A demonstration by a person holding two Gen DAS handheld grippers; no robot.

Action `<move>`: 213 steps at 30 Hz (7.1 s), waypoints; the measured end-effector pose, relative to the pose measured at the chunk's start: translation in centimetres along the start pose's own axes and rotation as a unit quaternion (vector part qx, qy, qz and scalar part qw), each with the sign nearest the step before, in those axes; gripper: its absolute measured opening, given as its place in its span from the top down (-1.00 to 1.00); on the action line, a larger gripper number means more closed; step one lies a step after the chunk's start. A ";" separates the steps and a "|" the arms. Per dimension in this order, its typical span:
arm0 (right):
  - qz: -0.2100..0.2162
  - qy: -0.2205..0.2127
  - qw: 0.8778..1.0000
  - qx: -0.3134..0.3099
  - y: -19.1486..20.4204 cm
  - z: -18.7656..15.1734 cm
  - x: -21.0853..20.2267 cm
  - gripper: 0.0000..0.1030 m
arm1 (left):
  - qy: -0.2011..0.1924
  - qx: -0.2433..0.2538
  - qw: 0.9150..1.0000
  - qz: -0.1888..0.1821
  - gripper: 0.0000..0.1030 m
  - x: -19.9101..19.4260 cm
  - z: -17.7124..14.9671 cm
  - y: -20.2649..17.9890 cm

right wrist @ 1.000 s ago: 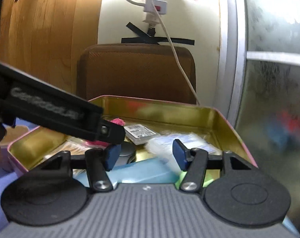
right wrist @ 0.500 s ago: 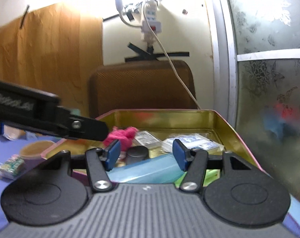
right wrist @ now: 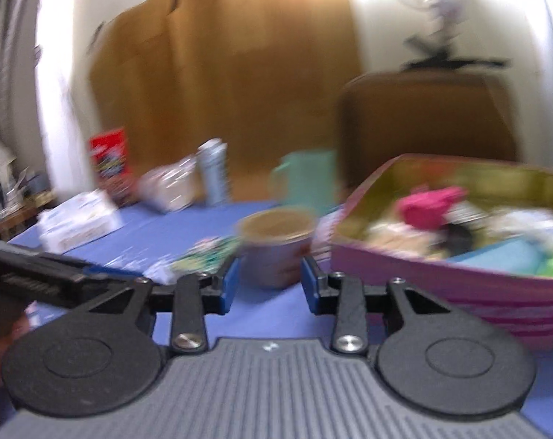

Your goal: Organize soft objects

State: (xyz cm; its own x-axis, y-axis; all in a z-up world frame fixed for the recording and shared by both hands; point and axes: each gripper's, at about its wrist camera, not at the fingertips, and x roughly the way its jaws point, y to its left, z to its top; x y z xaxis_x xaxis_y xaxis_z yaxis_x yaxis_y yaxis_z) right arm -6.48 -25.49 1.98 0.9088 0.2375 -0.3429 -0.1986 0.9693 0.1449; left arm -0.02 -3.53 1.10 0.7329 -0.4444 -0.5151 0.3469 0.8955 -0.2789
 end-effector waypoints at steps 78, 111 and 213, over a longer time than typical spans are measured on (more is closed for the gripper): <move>-0.219 -0.054 0.974 0.040 -12.3 -1.5 -3.5 0.21 | 0.035 0.142 0.983 -0.108 -0.33 14.8 7.3 -22.2; -0.160 -0.045 0.971 0.174 -3.8 -3.6 -12.8 -0.09 | 0.000 0.157 0.988 -0.003 -0.99 -1.2 0.2 -17.0; -0.136 -0.034 0.961 0.239 -4.5 -6.6 -11.5 -0.34 | 0.096 0.229 0.966 0.069 -0.99 0.8 -6.2 -16.5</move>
State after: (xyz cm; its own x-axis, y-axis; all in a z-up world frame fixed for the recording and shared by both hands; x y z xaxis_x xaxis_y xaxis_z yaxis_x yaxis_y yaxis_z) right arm -18.48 -32.12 -0.81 0.9285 -0.0406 -0.3692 0.2256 0.8513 0.4738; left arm -8.76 -18.79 0.24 0.6839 -0.2774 -0.6748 0.5085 0.8445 0.1682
